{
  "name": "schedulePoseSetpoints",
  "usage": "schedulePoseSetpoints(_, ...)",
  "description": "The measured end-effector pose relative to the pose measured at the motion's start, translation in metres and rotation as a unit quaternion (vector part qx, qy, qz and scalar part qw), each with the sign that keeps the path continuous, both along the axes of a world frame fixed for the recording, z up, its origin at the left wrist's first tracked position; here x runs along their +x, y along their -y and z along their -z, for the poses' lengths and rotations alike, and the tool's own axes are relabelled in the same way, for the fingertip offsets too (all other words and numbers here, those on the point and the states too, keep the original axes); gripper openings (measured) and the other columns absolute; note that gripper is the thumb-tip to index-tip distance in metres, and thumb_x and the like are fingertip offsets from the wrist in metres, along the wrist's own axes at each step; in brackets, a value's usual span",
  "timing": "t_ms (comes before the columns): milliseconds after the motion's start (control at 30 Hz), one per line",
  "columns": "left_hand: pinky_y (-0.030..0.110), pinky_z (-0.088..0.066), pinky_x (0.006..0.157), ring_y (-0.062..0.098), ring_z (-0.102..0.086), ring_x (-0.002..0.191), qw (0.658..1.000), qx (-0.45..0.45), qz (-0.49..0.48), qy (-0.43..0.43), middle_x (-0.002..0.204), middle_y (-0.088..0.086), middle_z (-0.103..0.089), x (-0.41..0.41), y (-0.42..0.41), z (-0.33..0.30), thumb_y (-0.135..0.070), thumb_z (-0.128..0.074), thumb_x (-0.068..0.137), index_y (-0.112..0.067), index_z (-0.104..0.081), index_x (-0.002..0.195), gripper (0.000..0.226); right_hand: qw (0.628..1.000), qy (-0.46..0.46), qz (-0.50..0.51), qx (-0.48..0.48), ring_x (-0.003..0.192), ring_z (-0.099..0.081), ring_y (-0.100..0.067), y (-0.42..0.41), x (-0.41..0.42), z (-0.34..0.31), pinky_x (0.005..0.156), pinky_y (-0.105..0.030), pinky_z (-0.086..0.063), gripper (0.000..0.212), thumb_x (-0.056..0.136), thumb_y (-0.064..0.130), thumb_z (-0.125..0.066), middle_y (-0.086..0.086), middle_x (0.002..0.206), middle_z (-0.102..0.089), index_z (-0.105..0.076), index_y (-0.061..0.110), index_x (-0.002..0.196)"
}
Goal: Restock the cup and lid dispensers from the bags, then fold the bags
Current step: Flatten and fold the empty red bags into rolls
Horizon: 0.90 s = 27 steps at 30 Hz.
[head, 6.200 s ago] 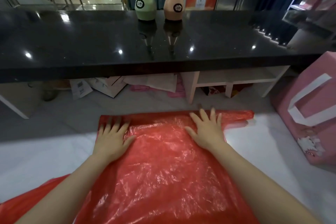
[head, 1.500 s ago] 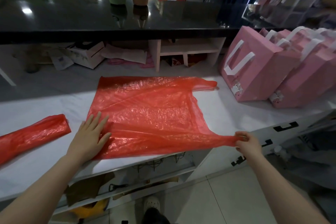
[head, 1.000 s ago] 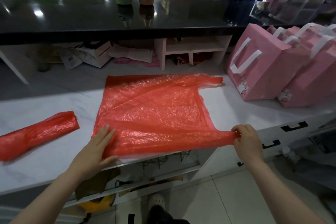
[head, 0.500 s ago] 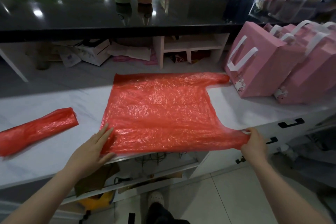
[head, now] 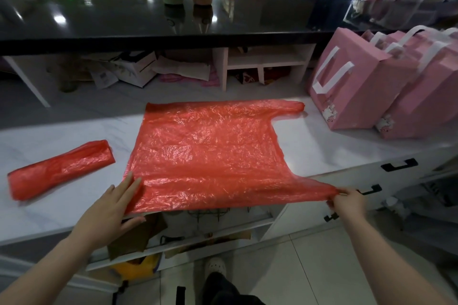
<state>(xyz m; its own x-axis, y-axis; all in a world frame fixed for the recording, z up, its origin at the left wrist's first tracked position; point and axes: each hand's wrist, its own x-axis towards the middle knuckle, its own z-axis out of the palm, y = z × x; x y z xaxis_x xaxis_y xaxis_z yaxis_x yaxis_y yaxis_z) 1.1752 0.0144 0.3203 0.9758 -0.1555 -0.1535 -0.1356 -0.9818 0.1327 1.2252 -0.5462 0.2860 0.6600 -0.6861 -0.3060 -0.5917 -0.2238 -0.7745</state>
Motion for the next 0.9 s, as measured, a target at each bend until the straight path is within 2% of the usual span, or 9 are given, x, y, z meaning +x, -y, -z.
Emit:
schedulePoseSetpoints(100, 0.042, -0.019, 0.116, 0.031, -0.026, 0.142, 1.0, 0.003, 0.008, -0.005, 0.156, -0.003, 0.013, -0.002, -0.005, -0.001, -0.094, -0.002, 0.06, -0.017, 0.014, 0.147, 0.117, 0.99, 0.048, 0.046, 0.127, 0.056, -0.064, -0.024, -0.005, 0.001, -0.008, 0.045, -0.023, -0.052, 0.023, 0.086, -0.009, -0.047, -0.017, 0.075, -0.064, -0.061, -0.002, 0.103)
schedulePoseSetpoints(233, 0.042, -0.027, 0.115, 0.027, -0.023, 0.143, 0.999, 0.02, -0.004, -0.031, 0.153, -0.006, 0.024, -0.001, -0.006, -0.003, -0.083, -0.021, 0.071, -0.024, 0.027, 0.142, 0.104, 0.958, 0.099, 0.102, 0.251, 0.037, -0.059, -0.013, -0.01, -0.001, -0.021, 0.036, -0.015, -0.044, 0.023, 0.089, -0.012, -0.042, -0.013, 0.059, -0.063, -0.054, -0.001, 0.105)
schedulePoseSetpoints(333, 0.039, -0.025, 0.116, 0.023, -0.021, 0.144, 0.999, 0.023, -0.008, -0.037, 0.15, -0.01, 0.026, -0.003, -0.005, -0.007, -0.074, -0.03, 0.077, -0.026, 0.031, 0.14, 0.1, 0.943, 0.113, 0.117, 0.29, 0.036, -0.06, -0.013, -0.014, -0.003, -0.028, 0.036, -0.014, -0.043, 0.024, 0.091, -0.011, -0.04, -0.016, 0.076, -0.058, -0.053, 0.0, 0.107)
schedulePoseSetpoints(433, 0.038, -0.025, 0.115, 0.022, -0.021, 0.143, 0.999, 0.017, -0.013, -0.033, 0.147, -0.013, 0.023, -0.006, -0.005, -0.01, -0.066, -0.04, 0.085, -0.026, 0.03, 0.139, 0.097, 0.939, 0.116, 0.129, 0.295, 0.044, -0.063, -0.021, -0.017, -0.007, -0.034, 0.036, -0.014, -0.043, 0.023, 0.091, -0.01, -0.038, -0.017, 0.078, -0.058, -0.053, 0.0, 0.105)
schedulePoseSetpoints(533, 0.038, -0.029, 0.113, 0.023, -0.023, 0.143, 0.999, 0.0, -0.02, -0.032, 0.152, -0.013, 0.016, -0.01, -0.005, -0.012, -0.058, -0.048, 0.088, -0.028, 0.025, 0.141, 0.094, 0.941, 0.103, 0.144, 0.288, 0.042, -0.061, -0.021, -0.019, -0.012, -0.038, 0.033, -0.013, -0.037, 0.017, 0.091, -0.008, -0.038, -0.017, 0.075, -0.057, -0.054, -0.001, 0.087)
schedulePoseSetpoints(600, 0.037, -0.036, 0.108, 0.022, -0.029, 0.141, 0.999, -0.024, -0.039, -0.029, 0.156, -0.013, 0.002, -0.016, -0.005, -0.015, -0.049, -0.055, 0.089, -0.031, 0.012, 0.146, 0.09, 0.94, 0.096, 0.149, 0.291, 0.038, -0.059, -0.016, -0.019, -0.013, -0.041, 0.031, -0.012, -0.034, 0.017, 0.092, -0.003, -0.042, -0.016, 0.074, -0.057, -0.051, 0.004, 0.08)
schedulePoseSetpoints(667, 0.038, -0.045, 0.1, 0.023, -0.042, 0.133, 0.997, -0.057, -0.057, -0.003, 0.156, -0.008, -0.02, -0.026, -0.006, -0.018, -0.029, -0.066, 0.087, -0.031, -0.017, 0.149, 0.078, 0.939, 0.1, 0.149, 0.294, 0.038, -0.058, -0.015, -0.016, -0.012, -0.044, 0.031, -0.012, -0.034, 0.016, 0.093, 0.0, -0.045, -0.016, 0.074, -0.058, -0.051, 0.005, 0.079)
schedulePoseSetpoints(767, 0.045, -0.05, 0.09, 0.027, -0.06, 0.112, 0.978, -0.161, -0.109, 0.077, 0.135, -0.003, -0.055, -0.037, -0.009, -0.017, -0.001, -0.071, 0.079, -0.026, -0.06, 0.126, 0.054, 0.942, 0.1, 0.13, 0.293, 0.033, -0.054, -0.01, -0.012, -0.008, -0.052, 0.031, -0.011, -0.034, 0.015, 0.092, 0.001, -0.049, -0.014, 0.072, -0.056, -0.052, 0.005, 0.078)
schedulePoseSetpoints(900, 0.042, -0.051, 0.075, 0.025, -0.063, 0.086, 0.95, -0.221, -0.2, 0.095, 0.104, 0.007, -0.071, -0.029, -0.008, -0.025, -0.009, -0.061, 0.09, -0.02, -0.069, 0.112, 0.026, 0.926, 0.081, 0.082, 0.36, 0.045, -0.044, -0.012, -0.013, -0.004, -0.063, 0.03, -0.012, -0.028, 0.017, 0.094, 0.006, -0.046, -0.006, 0.07, -0.046, -0.052, 0.007, 0.077)
